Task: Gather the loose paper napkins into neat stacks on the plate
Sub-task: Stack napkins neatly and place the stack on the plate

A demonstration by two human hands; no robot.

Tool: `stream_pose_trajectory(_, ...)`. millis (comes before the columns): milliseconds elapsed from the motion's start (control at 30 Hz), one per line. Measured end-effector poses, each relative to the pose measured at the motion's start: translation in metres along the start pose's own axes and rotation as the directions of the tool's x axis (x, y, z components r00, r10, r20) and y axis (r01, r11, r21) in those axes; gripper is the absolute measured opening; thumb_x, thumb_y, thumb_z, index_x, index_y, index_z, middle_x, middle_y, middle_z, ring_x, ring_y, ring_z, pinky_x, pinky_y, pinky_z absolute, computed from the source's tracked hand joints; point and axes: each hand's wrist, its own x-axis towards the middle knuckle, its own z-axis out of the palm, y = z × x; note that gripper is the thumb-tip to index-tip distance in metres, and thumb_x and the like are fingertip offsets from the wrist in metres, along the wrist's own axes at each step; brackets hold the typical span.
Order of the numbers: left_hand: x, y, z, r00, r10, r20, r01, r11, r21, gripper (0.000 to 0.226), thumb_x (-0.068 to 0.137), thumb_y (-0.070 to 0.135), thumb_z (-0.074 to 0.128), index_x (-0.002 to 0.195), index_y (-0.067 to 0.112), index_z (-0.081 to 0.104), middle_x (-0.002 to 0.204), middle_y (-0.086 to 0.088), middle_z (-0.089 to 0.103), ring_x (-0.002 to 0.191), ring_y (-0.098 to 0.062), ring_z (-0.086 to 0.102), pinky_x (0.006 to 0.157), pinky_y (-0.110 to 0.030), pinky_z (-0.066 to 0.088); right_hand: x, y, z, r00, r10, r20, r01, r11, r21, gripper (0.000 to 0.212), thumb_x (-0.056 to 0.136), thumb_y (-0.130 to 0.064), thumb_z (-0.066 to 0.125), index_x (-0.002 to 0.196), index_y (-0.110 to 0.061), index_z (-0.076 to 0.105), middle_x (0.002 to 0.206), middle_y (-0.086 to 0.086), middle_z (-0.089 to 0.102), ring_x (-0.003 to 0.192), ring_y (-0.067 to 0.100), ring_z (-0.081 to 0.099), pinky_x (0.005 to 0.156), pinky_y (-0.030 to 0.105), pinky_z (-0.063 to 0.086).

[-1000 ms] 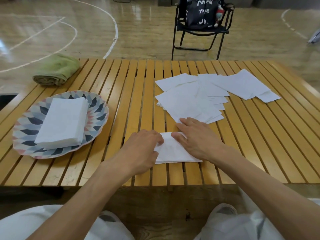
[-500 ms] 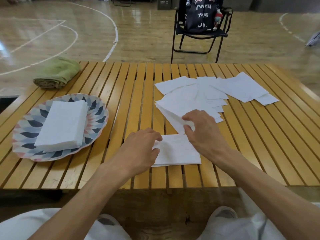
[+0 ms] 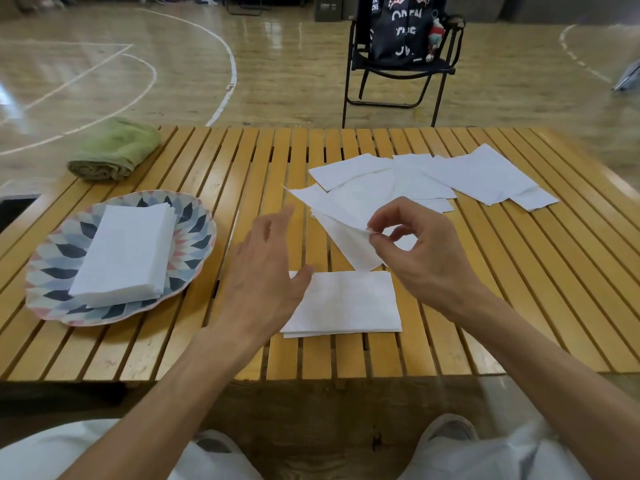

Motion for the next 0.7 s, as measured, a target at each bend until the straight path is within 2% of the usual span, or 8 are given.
stream_pose_trajectory(100, 0.007, -0.002, -0.004, 0.992, -0.059, -0.114, 0.056, 0.998, -0.034, 0.094, 0.076, 0.027, 0.082, 0.147, 0.031, 0.02, 0.14, 0.001, 0.035, 0.125, -0.017, 0.04, 0.101, -0.04, 0.041, 0.0, -0.009, -0.004, 0.997, -0.002, 0.077, -0.01, 0.988, 0.151, 0.029, 0.089, -0.005, 0.07, 0.092, -0.033, 0.064, 0.094, -0.018, 0.068, 0.095, 0.007, 0.066, 0.077, 0.018, 0.053)
stream_pose_trajectory(167, 0.011, -0.003, -0.008, 0.984, -0.165, -0.062, 0.152, 0.973, -0.174, 0.092, 0.076, 0.026, 0.082, 0.146, 0.031, 0.022, 0.138, 0.003, 0.037, 0.124, -0.012, 0.038, 0.098, -0.031, 0.036, 0.001, -0.013, -0.009, 0.993, 0.034, 0.116, -0.069, 0.948, 0.312, 0.024, 0.087, 0.003, 0.07, 0.093, -0.02, 0.067, 0.09, -0.013, 0.07, 0.091, 0.007, 0.068, 0.078, 0.021, 0.055)
stream_pose_trajectory(233, 0.015, -0.002, -0.014, 0.972, -0.232, 0.043, 0.233, 0.909, -0.345, 0.078, 0.077, 0.027, 0.082, 0.136, 0.033, 0.032, 0.125, 0.012, 0.042, 0.117, -0.003, 0.039, 0.092, -0.018, 0.034, 0.004, -0.016, -0.016, 0.986, 0.091, 0.142, -0.148, 0.871, 0.468, 0.02, 0.085, 0.008, 0.067, 0.091, -0.012, 0.066, 0.085, -0.007, 0.068, 0.085, 0.007, 0.065, 0.075, 0.021, 0.054)
stream_pose_trajectory(300, 0.017, 0.0, -0.02, 0.96, -0.234, 0.152, 0.278, 0.838, -0.47, 0.059, 0.079, 0.029, 0.08, 0.124, 0.036, 0.043, 0.12, 0.016, 0.051, 0.111, 0.0, 0.045, 0.086, -0.016, 0.04, 0.007, -0.018, -0.025, 0.961, 0.158, 0.226, -0.271, 0.696, 0.665, 0.016, 0.082, 0.004, 0.061, 0.088, -0.011, 0.061, 0.087, 0.002, 0.062, 0.084, 0.015, 0.059, 0.068, 0.024, 0.05)
stream_pose_trajectory(400, 0.016, 0.005, -0.027, 0.943, -0.185, 0.275, 0.32, 0.724, -0.611, 0.036, 0.085, 0.032, 0.074, 0.119, 0.028, 0.063, 0.117, 0.013, 0.066, 0.115, -0.011, 0.059, 0.096, -0.036, 0.051, 0.01, -0.015, -0.036, 0.912, 0.216, 0.348, -0.408, 0.404, 0.819, 0.014, 0.082, -0.005, 0.056, 0.087, -0.018, 0.055, 0.096, 0.004, 0.058, 0.09, 0.022, 0.057, 0.066, 0.031, 0.046)
stream_pose_trajectory(500, 0.013, 0.011, -0.035, 0.946, -0.073, 0.317, 0.3, 0.573, -0.762, 0.027, 0.087, 0.034, 0.069, 0.112, 0.026, 0.07, 0.109, 0.01, 0.073, 0.102, -0.01, 0.068, 0.077, -0.021, 0.056, 0.013, -0.009, -0.042, 0.899, 0.337, 0.279, -0.365, 0.229, 0.902, 0.014, 0.083, -0.008, 0.061, 0.092, -0.018, 0.059, 0.108, 0.006, 0.061, 0.1, 0.025, 0.059, 0.079, 0.037, 0.049)
stream_pose_trajectory(567, 0.012, 0.013, -0.038, 0.942, -0.062, 0.331, 0.32, 0.473, -0.821, 0.028, 0.084, 0.036, 0.069, 0.11, 0.024, 0.072, 0.109, 0.005, 0.074, 0.099, -0.011, 0.07, 0.076, -0.019, 0.055, 0.014, -0.004, -0.043, 0.875, 0.416, 0.247, -0.351, 0.197, 0.915, 0.017, 0.086, -0.014, 0.065, 0.103, -0.013, 0.062, 0.111, 0.007, 0.062, 0.103, 0.026, 0.058, 0.086, 0.039, 0.048)
stream_pose_trajectory(700, 0.014, 0.012, -0.038, 0.922, -0.1, 0.374, 0.387, 0.297, -0.873, 0.022, 0.083, 0.033, 0.07, 0.104, 0.03, 0.077, 0.112, 0.001, 0.073, 0.103, -0.014, 0.069, 0.079, -0.025, 0.056, 0.009, 0.006, -0.037, 0.773, 0.491, 0.401, -0.568, 0.255, 0.783, 0.053, 0.097, -0.051, 0.054, 0.131, -0.011, 0.058, 0.125, 0.011, 0.07, 0.115, 0.029, 0.068, 0.093, 0.043, 0.057)
